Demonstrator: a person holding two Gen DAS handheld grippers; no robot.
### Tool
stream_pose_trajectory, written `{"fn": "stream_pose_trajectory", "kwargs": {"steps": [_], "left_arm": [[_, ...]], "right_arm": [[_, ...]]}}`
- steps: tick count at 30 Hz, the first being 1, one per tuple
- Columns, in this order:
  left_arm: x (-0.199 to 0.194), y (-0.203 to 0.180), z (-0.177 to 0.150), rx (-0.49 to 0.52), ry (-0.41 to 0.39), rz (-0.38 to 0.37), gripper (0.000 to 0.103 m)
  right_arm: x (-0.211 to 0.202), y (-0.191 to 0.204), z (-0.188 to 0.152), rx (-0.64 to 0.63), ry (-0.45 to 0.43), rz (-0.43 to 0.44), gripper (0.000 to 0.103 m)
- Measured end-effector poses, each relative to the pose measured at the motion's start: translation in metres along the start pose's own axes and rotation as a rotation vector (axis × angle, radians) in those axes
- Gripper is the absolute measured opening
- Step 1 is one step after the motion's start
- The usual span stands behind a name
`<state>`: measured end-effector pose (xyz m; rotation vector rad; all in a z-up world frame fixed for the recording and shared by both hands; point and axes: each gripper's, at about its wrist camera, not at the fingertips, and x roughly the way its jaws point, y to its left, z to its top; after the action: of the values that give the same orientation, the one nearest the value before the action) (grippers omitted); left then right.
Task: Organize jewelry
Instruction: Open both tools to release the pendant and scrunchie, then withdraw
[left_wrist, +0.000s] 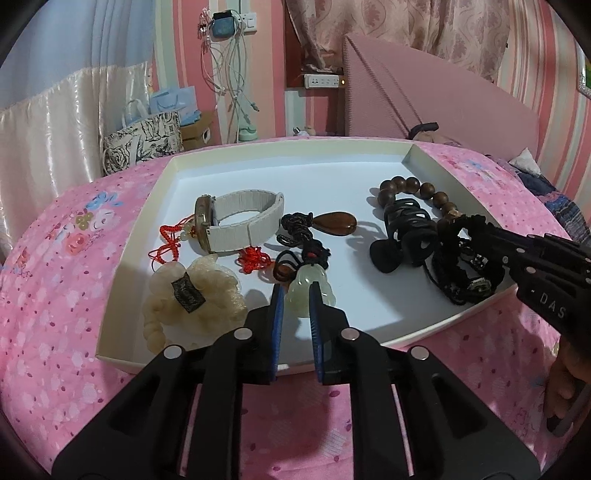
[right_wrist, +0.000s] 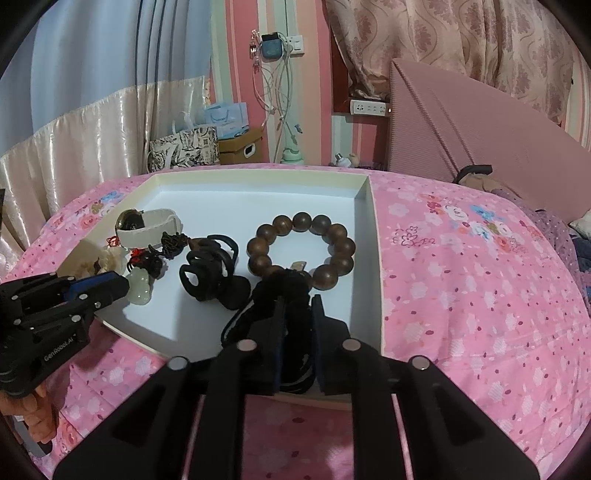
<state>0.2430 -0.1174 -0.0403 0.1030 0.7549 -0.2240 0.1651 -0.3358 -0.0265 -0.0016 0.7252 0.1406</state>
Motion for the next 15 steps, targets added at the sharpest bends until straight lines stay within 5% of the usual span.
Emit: {"fn": "stream_pose_trajectory", "kwargs": {"steps": [5,9,14,15], "left_arm": [[-0.004,0.011,0.000,-0.056,-0.023,0.028,0.020],[-0.025,0.004,-0.004,-0.038,-0.134,0.090,0.020],[-0.044,-0.003,-0.007,-0.012,-0.235,0.151,0.061],[-0.048,-0.001,-0.008,-0.020,-0.256,0.155,0.062]], "right_arm": [[-0.004,0.002,-0.001,-0.004,-0.022,-0.027,0.032],[-0.019,-0.004,-0.001,0.028,-0.101,-0.058,0.032],[-0.020,-0.002,0.001,0.018,-0.104,-0.072,0.041],[-0.026,-0.001,0.000,0.016,-0.138,-0.095,0.041]]}}
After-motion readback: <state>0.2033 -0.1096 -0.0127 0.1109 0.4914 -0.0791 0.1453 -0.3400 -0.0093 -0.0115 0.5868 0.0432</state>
